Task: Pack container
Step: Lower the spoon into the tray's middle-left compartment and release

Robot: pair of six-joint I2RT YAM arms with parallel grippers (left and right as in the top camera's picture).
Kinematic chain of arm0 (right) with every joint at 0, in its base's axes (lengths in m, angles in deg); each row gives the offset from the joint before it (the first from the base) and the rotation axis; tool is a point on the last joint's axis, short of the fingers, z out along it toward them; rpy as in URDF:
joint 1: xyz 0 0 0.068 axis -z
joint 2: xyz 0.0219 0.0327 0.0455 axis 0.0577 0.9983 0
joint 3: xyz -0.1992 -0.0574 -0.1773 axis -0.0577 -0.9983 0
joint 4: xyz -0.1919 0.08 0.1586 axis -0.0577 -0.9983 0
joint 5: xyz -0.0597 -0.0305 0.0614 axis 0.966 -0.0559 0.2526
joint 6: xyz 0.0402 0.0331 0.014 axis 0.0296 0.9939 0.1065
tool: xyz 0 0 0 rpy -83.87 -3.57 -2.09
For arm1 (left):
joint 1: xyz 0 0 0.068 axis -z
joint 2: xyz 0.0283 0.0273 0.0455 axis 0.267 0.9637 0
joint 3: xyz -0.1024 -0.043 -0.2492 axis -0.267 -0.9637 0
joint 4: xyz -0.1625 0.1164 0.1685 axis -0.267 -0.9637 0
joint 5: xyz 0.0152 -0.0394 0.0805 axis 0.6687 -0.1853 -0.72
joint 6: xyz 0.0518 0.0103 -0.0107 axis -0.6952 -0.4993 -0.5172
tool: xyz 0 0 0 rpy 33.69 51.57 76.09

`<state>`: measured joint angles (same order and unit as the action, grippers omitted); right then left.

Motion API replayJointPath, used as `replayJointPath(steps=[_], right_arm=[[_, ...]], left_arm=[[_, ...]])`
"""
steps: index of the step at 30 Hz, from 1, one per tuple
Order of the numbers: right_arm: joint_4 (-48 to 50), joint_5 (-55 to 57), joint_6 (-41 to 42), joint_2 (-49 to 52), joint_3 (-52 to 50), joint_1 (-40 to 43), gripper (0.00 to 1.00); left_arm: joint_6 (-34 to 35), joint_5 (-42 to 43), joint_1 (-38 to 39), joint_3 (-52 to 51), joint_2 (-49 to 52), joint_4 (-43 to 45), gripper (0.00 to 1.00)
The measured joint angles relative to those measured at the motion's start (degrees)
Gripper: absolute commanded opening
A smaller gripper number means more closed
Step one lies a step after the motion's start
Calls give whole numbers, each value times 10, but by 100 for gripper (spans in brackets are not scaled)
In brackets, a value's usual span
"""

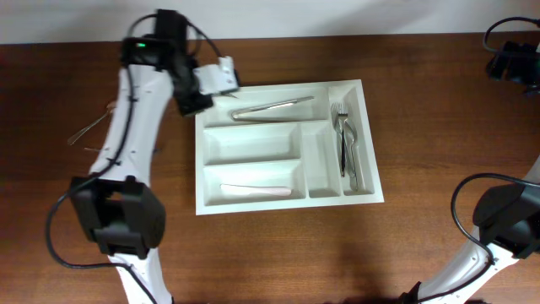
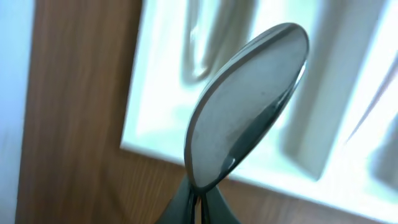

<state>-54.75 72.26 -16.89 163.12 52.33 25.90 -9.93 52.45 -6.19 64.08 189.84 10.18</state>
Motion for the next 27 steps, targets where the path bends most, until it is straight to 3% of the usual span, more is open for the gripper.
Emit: replayJointPath(steps=[11,18,27], right_arm=[[0,0,0,0,0,0,99],[0,0,0,0,0,0,99],[0,0,0,0,0,0,99]], left_arm=[[0,42,125,-1,0,-10,2],[0,48,138,-62,0,-1,2],[9,28,138,-163,0,95,2]])
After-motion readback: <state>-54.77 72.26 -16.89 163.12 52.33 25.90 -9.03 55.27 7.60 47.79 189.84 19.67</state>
